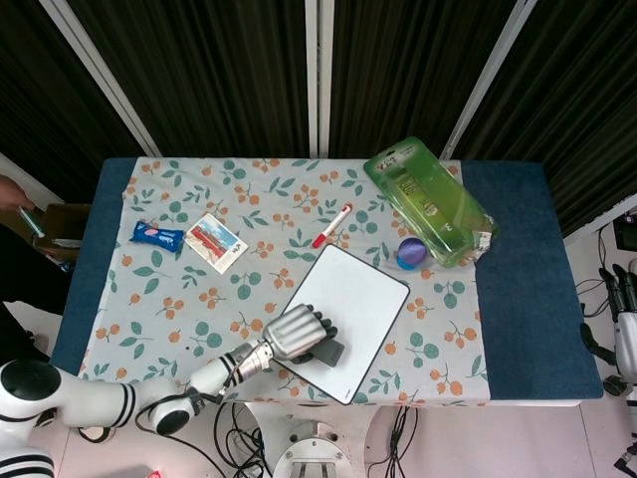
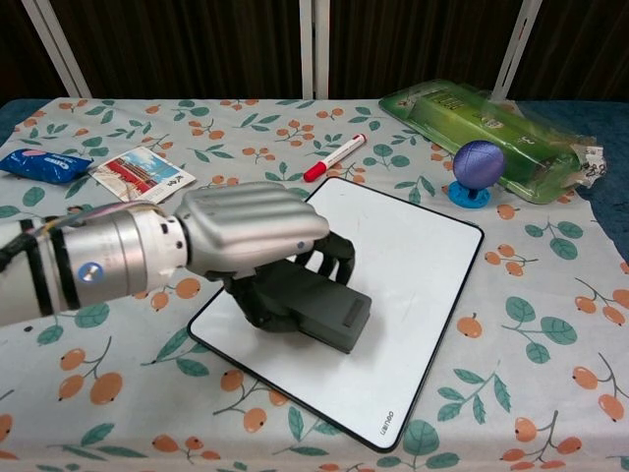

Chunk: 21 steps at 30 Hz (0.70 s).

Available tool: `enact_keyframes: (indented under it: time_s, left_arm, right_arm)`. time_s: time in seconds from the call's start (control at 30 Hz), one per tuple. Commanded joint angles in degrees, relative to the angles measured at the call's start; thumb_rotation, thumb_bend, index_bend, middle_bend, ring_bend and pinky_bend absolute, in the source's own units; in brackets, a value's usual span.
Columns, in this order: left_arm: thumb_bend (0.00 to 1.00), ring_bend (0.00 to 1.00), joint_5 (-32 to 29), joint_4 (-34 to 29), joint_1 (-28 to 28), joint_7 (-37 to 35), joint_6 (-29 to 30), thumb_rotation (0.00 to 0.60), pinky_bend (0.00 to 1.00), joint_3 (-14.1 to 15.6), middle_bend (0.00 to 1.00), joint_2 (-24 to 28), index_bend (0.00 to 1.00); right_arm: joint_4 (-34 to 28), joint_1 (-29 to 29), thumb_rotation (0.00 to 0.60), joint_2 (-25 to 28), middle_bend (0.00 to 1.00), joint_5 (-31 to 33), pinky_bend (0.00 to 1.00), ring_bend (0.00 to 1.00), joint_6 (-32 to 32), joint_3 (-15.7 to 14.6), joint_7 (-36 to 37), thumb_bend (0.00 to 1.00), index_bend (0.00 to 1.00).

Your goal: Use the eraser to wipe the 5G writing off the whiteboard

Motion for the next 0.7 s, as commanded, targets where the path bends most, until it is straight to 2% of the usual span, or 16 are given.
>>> enact_keyframes:
  time_s: [0.03, 0.2, 0.33, 0.57, 0.7]
  left_arm:
    - [0.48, 0.52, -1.86, -1.98, 2.88, 0.72, 3.56, 0.600, 0.59, 0.21, 0.54, 4.62, 0.61]
    - [0.48, 0.52, -3.78, 2.46, 7.09, -4.00, 8.37, 0.600, 0.59, -0.51, 0.54, 8.37, 0.61]
    - [0.48, 0.51, -3.38, 7.88, 9.72, -9.74, 10.27, 0.600, 0.59, -0.13, 0.53, 9.18, 0.60]
    - [0.47, 0.51, -0.39, 18.98, 14.04, -21.09, 11.49, 0.600, 0.58, 2.47, 0.53, 8.32, 0.58]
    - [0.44, 0.49, 1.47, 22.57, 15.48, -24.79, 12.20, 0.600, 0.58, 3.42, 0.51, 7.86, 0.48]
  right_arm:
    - [-0.22, 0.07, 0.600, -0.01, 0.00, -0.19, 0.00, 0.00, 0.03, -0.06, -0.30, 0.26, 0.00]
    - [-1.04, 0.24, 0.600, 0.07, 0.00, -0.42, 0.00, 0.00, 0.03, -0.13, -1.33, 0.26, 0.00]
    - [-1.61, 0.37, 0.600, 0.04, 0.00, -0.58, 0.00, 0.00, 0.11, -0.13, -2.05, 0.26, 0.00]
    - [-2.65, 0.64, 0.600, -0.29, 0.00, -1.05, 0.00, 0.00, 0.23, -0.31, -3.72, 0.26, 0.00]
    - [-3.34, 0.37, 0.600, 0.01, 0.00, -1.35, 0.00, 0.00, 1.03, -0.34, -4.46, 0.26, 0.00]
